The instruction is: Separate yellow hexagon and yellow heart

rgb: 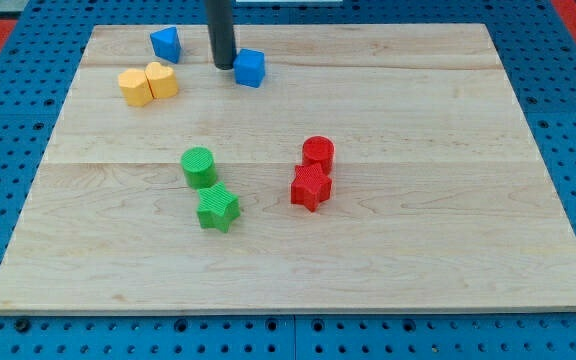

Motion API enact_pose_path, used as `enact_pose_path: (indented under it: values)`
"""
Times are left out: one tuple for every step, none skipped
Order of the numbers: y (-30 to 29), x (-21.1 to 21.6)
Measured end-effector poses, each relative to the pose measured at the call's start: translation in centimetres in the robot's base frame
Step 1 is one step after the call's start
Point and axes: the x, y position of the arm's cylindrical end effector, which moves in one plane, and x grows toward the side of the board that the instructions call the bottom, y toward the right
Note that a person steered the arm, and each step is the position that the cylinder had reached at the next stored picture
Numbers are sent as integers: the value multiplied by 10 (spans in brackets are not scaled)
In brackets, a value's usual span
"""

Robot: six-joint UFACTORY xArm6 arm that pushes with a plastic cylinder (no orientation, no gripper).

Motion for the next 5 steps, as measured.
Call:
enact_pose_path:
  values:
    - [23,23]
    - [39,34]
    - [16,5]
    - [-43,5]
    - [-91,4]
